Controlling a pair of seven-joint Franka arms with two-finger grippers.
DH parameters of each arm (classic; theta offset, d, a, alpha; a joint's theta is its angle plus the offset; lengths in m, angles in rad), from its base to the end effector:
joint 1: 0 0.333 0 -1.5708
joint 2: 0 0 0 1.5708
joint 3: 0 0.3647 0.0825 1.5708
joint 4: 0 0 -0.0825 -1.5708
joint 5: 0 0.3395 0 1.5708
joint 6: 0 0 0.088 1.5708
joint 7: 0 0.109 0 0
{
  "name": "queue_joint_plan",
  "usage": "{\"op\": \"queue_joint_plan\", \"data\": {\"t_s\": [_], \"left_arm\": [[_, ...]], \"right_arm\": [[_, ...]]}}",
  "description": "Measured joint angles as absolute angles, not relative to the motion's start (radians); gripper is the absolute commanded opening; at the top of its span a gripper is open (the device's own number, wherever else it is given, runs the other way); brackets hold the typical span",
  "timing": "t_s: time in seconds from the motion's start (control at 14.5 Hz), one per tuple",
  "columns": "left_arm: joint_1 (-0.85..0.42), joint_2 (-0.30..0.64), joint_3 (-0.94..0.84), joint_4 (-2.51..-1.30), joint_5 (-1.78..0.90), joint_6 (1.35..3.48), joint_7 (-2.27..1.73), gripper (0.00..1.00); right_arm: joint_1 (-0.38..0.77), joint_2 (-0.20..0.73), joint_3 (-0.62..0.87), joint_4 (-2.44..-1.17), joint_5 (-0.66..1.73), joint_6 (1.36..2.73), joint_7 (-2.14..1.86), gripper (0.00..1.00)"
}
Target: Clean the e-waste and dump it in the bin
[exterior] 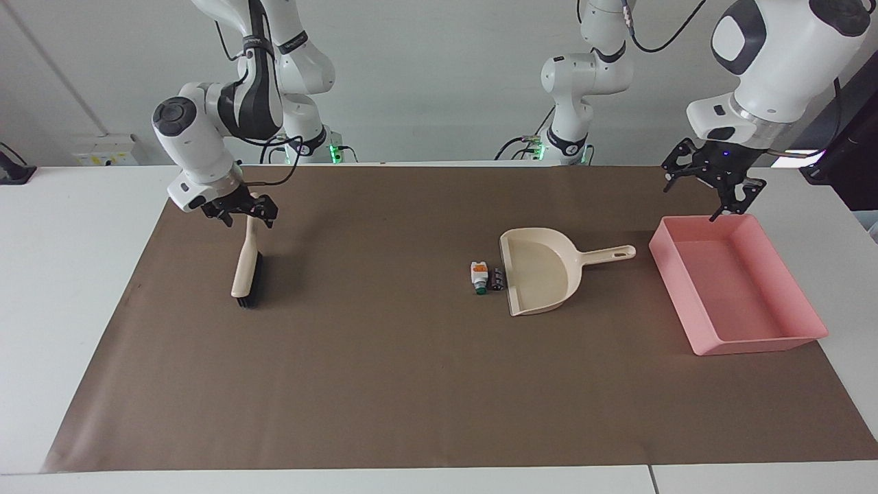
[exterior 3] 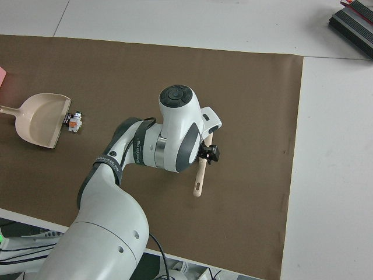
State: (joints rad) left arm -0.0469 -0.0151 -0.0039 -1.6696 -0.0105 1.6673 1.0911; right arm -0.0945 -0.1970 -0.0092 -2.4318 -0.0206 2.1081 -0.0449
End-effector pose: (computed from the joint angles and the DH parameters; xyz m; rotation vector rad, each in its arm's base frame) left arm 0.5109 -0.0270 0.6449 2.6418 -1.6951 0.0255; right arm 0.3990 -0.0427 0.4433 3.1286 -0.0733 -0.1997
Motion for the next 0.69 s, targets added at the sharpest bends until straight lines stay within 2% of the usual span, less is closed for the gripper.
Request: {"op": "queue_joint_plan", "data": {"t_s": [0.28,0.62,0.69], "left_arm": [[-0.058,-0.015,-0.007,-1.739,-0.010,1.697,1.388,0.97],[-0.147,-0.018,-0.010,-1.916,0.068,1.861,1.408,0.97],[-0.169,-0.018,-0.011,-1.955,0.082,1.902,1.391,0.97]], "right_arm": [[-0.116,-0.196,-0.009,-2.490,-0.021,2.148,-0.109,0.96],[-0.135,-0.196,-0.010,-2.507,-0.020,2.163,-0.084,0.87],[-0.135,-0.196,-0.010,-2.508,-0.020,2.163,-0.080,0.83]]}}
